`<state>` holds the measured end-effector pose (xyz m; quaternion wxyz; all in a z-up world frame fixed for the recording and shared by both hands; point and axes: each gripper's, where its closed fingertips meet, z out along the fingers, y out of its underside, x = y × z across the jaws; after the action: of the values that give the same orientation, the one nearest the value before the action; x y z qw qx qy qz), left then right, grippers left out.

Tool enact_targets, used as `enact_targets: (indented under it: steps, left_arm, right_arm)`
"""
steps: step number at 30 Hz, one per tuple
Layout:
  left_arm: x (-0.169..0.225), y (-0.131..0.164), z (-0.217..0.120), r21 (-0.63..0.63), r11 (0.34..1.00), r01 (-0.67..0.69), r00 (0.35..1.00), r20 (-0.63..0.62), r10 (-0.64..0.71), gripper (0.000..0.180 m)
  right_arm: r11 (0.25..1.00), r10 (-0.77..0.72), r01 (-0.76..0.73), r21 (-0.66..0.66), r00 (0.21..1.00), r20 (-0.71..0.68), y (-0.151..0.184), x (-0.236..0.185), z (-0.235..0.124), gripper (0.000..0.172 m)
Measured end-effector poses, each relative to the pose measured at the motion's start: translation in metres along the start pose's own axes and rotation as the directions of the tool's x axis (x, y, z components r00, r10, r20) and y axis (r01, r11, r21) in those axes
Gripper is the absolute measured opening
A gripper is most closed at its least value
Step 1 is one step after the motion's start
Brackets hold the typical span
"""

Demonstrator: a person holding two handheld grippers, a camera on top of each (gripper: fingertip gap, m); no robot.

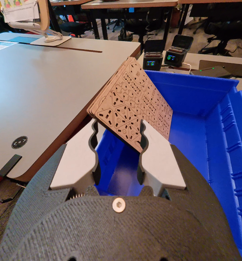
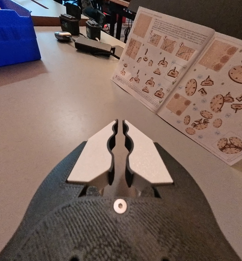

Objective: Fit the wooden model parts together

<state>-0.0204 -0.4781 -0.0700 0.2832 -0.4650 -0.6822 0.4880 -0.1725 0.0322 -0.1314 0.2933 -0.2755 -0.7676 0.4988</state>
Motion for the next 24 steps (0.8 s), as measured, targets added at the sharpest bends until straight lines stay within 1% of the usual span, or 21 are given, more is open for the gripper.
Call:
enact_targets:
  steps: [2, 6, 9, 10, 13, 16, 21, 24]
  left_arm:
    - [-0.004, 0.002, 0.003, -0.012, 1.0, 0.009, 1.0, 0.029, -0.009, 0.058]
    - [-0.001, -0.002, 0.0, 0.015, 0.999, 0.039, 0.999, 0.003, -0.039, 0.052]
    - [-0.012, -0.002, -0.002, 0.02, 0.999, 0.035, 0.997, 0.068, -0.037, 0.051]
    - [-0.014, -0.002, -0.002, 0.024, 0.999, 0.041, 0.997, 0.071, -0.042, 0.051]
    - [-0.012, -0.001, 0.0, 0.02, 0.996, 0.088, 0.995, 0.038, -0.089, 0.051]
    - [-0.013, -0.001, 0.003, 0.019, 0.993, 0.115, 0.993, 0.032, -0.116, 0.049]
    - [-0.011, -0.002, 0.005, 0.026, 0.989, 0.148, 0.989, 0.02, -0.148, 0.04]
    - [-0.011, -0.003, 0.005, 0.027, 0.991, 0.132, 0.99, 0.04, -0.133, 0.04]
  right_arm:
    - [1.0, -0.014, 0.014, -0.001, 1.0, -0.005, 0.0, 0.0, 0.0, 0.004]
    - [0.998, -0.059, 0.059, 0.0, 0.998, -0.023, -0.002, -0.001, -0.001, 0.004]
    - [0.996, -0.089, 0.089, 0.002, 0.996, -0.024, -0.003, -0.005, -0.001, 0.004]
    - [0.995, -0.099, 0.099, 0.002, 0.995, -0.022, -0.003, -0.007, -0.001, 0.004]
    - [0.99, -0.14, 0.14, 0.001, 0.99, -0.029, -0.003, -0.01, -0.001, 0.004]
    - [0.984, -0.175, 0.176, 0.004, 0.984, -0.042, -0.005, -0.012, -0.001, 0.003]
    - [0.985, -0.175, 0.175, 0.005, 0.984, -0.046, -0.005, -0.011, -0.002, 0.003]
    - [0.987, -0.161, 0.161, 0.004, 0.986, -0.045, -0.005, -0.01, -0.002, 0.003]
